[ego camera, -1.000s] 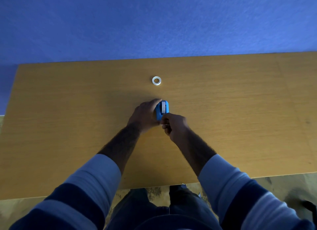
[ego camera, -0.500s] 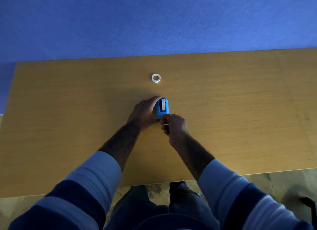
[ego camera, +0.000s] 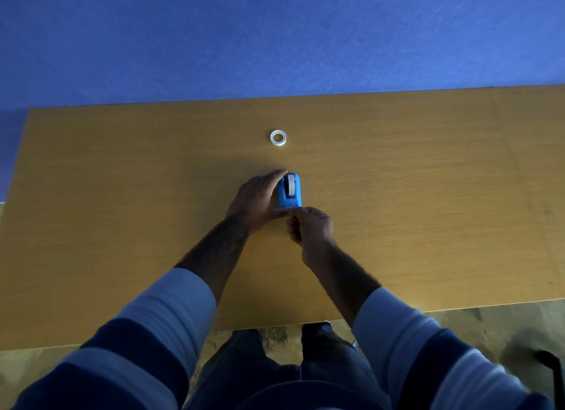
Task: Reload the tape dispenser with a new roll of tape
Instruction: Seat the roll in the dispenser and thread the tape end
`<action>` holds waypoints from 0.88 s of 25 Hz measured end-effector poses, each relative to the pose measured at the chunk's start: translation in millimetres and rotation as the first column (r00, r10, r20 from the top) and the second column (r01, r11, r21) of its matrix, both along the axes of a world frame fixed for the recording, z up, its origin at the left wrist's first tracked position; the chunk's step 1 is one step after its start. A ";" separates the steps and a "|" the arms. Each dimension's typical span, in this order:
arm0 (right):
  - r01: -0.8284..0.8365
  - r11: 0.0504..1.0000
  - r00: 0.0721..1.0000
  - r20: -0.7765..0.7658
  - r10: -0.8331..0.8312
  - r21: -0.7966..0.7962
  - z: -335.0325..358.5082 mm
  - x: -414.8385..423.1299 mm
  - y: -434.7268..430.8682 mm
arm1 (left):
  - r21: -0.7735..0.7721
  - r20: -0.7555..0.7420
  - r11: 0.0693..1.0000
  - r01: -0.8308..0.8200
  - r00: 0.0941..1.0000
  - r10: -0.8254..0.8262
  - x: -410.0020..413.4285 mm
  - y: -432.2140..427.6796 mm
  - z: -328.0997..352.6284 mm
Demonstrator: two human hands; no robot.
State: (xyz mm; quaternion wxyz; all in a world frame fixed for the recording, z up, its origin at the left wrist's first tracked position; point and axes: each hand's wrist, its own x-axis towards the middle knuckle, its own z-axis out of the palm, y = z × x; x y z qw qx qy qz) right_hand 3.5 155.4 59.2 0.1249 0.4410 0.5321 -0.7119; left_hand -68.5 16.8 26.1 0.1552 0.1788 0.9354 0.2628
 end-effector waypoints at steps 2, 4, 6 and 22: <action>-0.016 1.000 1.000 0.003 0.016 0.005 -0.9 0.7 0.4 | -0.002 -0.017 1.000 0.007 1.000 -0.007 0.2 -0.2 -0.4; -0.032 1.000 0.999 -0.004 0.032 0.002 -1.7 1.1 0.0 | -0.002 -0.031 1.000 0.013 0.999 -0.013 -0.3 -0.3 -0.7; -0.041 0.999 0.999 -0.008 0.041 0.000 -2.3 1.2 -1.2 | -0.001 -0.031 1.000 0.013 0.999 -0.013 -0.2 -0.1 -0.5; -0.108 0.993 0.991 -0.069 0.110 0.035 -17.0 4.5 3.7 | -0.055 -0.045 0.998 0.018 0.999 -0.021 -0.6 2.6 -1.1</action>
